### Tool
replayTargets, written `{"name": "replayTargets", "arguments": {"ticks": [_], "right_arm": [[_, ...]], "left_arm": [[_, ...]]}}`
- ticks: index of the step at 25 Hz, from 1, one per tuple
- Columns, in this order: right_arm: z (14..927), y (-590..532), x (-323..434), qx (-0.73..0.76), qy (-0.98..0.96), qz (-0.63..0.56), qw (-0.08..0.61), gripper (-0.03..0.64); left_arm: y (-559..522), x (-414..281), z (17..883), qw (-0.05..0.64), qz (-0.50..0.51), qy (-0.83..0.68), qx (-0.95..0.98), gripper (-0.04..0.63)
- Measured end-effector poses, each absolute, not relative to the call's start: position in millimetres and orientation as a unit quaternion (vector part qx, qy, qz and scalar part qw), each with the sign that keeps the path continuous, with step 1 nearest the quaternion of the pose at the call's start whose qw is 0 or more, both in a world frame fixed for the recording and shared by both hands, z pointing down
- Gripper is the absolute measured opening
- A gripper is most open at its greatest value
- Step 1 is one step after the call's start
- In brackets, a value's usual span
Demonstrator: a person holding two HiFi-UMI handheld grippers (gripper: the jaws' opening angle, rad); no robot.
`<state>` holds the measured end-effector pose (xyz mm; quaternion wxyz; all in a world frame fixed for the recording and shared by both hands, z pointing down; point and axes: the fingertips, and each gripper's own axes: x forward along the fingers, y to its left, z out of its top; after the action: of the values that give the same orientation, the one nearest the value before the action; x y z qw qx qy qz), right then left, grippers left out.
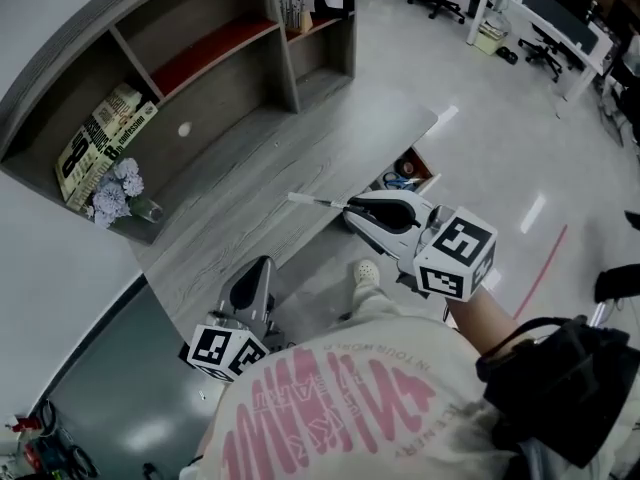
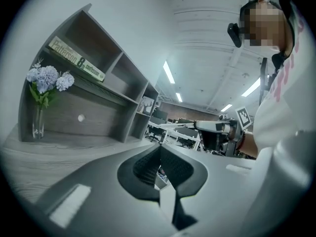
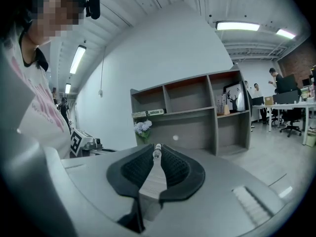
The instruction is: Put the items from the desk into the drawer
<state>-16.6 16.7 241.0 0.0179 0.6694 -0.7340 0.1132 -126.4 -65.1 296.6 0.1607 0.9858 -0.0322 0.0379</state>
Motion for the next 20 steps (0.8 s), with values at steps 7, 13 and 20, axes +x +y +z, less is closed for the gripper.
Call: {"name": "replayTargets", "arguments": {"ticks": [7, 13, 20], "right_arm": [[254, 34, 4, 0.687, -0.717, 0.118, 0.011, 0.049], [257, 60, 37, 0.699, -0.705, 0.120, 0.016, 0.049], [261, 91, 87, 0.711, -0.690, 0.131, 0.013, 0.049]], "left_arm": [[-55, -102, 298, 0.156, 0.050, -0.013, 0.986, 0.020], [-40, -64, 294, 0.153, 0.051, 0.000, 0.987, 0.020], [-9, -12, 297, 0.161, 0.063, 0.027, 0.984, 0.020]]}}
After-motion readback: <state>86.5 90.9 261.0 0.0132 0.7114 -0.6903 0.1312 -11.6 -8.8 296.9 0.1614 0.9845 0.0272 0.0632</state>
